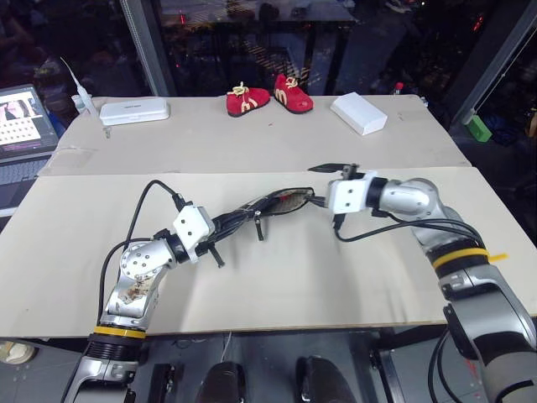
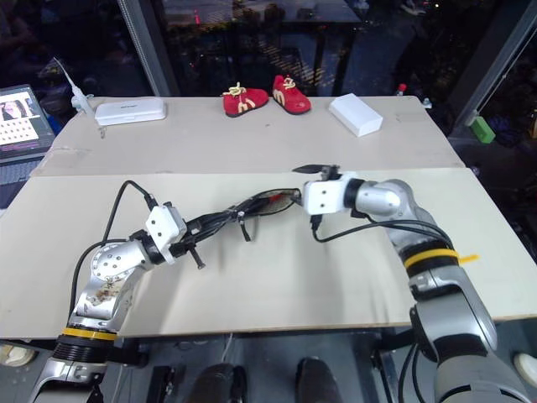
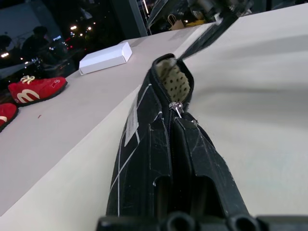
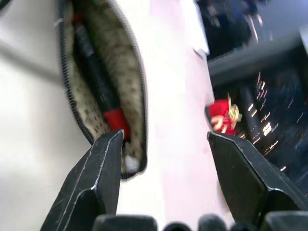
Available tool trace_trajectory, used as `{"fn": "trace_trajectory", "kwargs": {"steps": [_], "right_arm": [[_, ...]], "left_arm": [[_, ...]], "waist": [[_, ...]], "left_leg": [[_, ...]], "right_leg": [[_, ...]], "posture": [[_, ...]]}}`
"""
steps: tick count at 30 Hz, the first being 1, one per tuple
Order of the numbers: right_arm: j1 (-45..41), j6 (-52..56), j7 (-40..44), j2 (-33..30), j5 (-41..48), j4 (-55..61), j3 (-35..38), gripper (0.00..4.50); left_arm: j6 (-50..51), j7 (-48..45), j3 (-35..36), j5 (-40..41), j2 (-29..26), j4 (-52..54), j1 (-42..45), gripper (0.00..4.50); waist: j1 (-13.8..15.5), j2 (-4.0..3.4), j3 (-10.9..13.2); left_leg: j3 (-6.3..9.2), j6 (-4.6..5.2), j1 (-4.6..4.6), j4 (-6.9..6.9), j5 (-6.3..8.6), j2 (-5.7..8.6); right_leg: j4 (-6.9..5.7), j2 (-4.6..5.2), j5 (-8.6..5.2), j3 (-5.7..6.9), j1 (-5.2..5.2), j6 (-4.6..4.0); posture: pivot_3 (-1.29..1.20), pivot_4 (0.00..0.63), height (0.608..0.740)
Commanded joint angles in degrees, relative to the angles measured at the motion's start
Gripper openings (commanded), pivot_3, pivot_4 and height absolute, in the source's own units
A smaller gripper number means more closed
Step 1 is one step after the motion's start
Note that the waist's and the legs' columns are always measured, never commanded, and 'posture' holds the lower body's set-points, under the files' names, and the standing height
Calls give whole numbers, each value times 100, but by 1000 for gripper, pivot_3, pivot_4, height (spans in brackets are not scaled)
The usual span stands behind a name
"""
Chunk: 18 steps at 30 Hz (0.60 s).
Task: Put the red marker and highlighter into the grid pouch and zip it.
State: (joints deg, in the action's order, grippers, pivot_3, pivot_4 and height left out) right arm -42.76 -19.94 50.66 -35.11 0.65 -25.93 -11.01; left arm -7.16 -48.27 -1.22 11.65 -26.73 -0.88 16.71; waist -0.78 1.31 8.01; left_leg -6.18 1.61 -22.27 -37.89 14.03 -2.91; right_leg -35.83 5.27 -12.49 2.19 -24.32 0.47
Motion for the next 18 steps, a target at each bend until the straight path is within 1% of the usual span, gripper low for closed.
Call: {"fn": "trace_trajectory", "kwargs": {"steps": [1,3,6,7,9,10,12,15,18], "right_arm": [[584,2694,847,-229,1858,1677,389,3114],[1093,3741,1057,-354,2483,2562,317,3114],[1470,4651,946,-371,2796,3327,233,3114],[1629,4801,555,-24,2550,3379,-56,3114],[1731,5000,-113,499,2066,3261,-447,3114],[1641,4879,-430,689,1703,3038,-571,3114],[1407,4803,-853,998,1353,2681,-569,3114],[1130,4824,-1137,1441,1263,2409,-537,3114],[1012,4865,-1108,1702,1253,2366,-607,3114]], "left_arm": [[-24,24,45,98,-7,156,48,0],[-33,19,39,93,-5,147,44,0],[-44,9,42,96,-9,136,41,0],[-39,13,33,92,1,130,62,0],[-36,17,18,86,14,124,87,0],[-39,12,16,85,12,122,89,0],[-43,1,22,91,6,121,85,0],[-44,-5,23,88,8,115,95,0],[-46,-6,9,80,17,102,111,0]], "waist": [[7,0,0],[15,0,0],[-2,0,0],[-6,0,0],[-19,10,-7],[-33,9,-6],[-11,2,-2],[27,2,-1],[22,2,-2]], "left_leg": [[4,0,-1,0,0,-2],[21,1,-1,0,1,-4],[54,3,-1,0,2,-2],[54,3,0,0,2,-1],[55,3,9,0,2,2],[55,2,16,0,2,0],[55,-1,12,0,-1,4],[56,-3,-7,-7,-2,13],[57,1,-12,-7,0,12]], "right_leg": [[0,1,1,0,0,0],[-1,3,1,1,1,-1],[-1,3,1,3,1,-1],[-2,3,2,1,0,-2],[-3,-4,2,1,6,-3],[-3,-10,2,1,11,-5],[-13,-11,0,1,-1,-8],[-10,-6,1,4,-8,-5],[1,-6,2,7,-7,-2]], "posture": [[0,150,740],[0,150,740],[0,150,740],[0,150,740],[0,150,740],[0,150,740],[0,150,740],[0,150,740],[0,150,740]]}}
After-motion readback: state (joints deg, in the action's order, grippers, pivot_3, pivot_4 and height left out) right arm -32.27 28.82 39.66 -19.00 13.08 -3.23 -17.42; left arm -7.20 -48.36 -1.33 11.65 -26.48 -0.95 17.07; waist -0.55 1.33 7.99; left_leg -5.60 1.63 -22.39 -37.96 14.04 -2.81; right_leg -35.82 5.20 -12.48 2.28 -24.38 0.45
